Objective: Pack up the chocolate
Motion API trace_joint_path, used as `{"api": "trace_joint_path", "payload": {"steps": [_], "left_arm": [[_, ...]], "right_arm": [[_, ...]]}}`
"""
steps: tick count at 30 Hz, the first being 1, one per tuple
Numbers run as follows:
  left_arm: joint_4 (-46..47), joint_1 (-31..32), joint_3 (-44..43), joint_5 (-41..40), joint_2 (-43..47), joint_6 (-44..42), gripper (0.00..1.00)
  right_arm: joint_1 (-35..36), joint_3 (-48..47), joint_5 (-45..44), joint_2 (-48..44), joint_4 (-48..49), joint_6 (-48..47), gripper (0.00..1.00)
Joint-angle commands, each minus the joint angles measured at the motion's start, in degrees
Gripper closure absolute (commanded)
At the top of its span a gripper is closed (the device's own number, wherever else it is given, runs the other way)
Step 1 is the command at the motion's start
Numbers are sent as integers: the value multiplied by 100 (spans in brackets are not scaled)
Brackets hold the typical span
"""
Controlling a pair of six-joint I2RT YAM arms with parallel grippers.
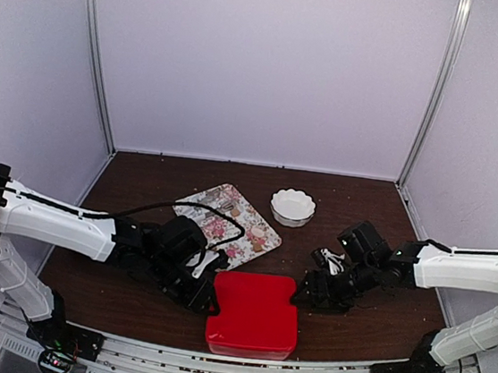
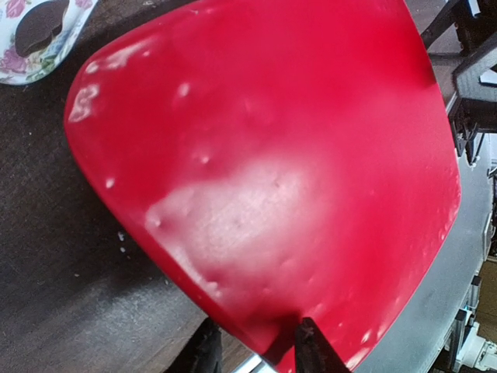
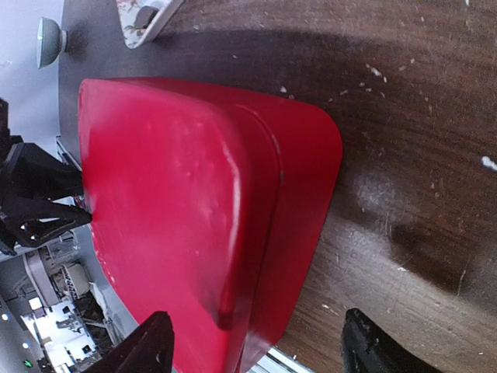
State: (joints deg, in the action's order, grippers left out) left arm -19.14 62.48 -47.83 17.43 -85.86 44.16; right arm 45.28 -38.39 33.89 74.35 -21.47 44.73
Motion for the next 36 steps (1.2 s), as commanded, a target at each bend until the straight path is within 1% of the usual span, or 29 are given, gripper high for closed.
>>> {"api": "trace_joint_path", "payload": {"steps": [1, 4, 9, 12, 16, 23, 27, 30, 33, 36], "left_arm": [[-119, 50, -193, -151, -58, -110, 66], [-220, 54, -241, -208, -100, -143, 67], [-308, 105, -292, -265, -204, -214, 69], [-345, 122, -297, -305, -246, -242, 72], [-375, 239, -390, -471, -166, -436, 71], [-913, 353, -682, -1223, 337, -853, 72], [-1395, 467, -1098, -1790, 706, -1439, 72], [-1406, 670, -1494, -1959, 893, -2084, 72], [-1403, 971, -2047, -1887, 645, -2825, 74], [-1409, 1328, -2676, -1765, 53, -3483, 79]], "right_arm": [[82, 299, 203, 333, 480, 55, 31], [85, 605, 135, 461, 618, -30, 42], [69, 1079, 165, 825, 940, -198, 52], [71, 1195, 190, 1066, 1054, -297, 58], [45, 1280, 141, 1045, 993, -396, 63], [-73, 1272, 50, 816, 709, -474, 67], [-75, 1262, 98, 758, 786, -374, 68], [-80, 1236, 190, 737, 894, -254, 70], [-75, 1193, 234, 715, 911, -212, 71], [-80, 1202, 295, 712, 956, -160, 71]]}}
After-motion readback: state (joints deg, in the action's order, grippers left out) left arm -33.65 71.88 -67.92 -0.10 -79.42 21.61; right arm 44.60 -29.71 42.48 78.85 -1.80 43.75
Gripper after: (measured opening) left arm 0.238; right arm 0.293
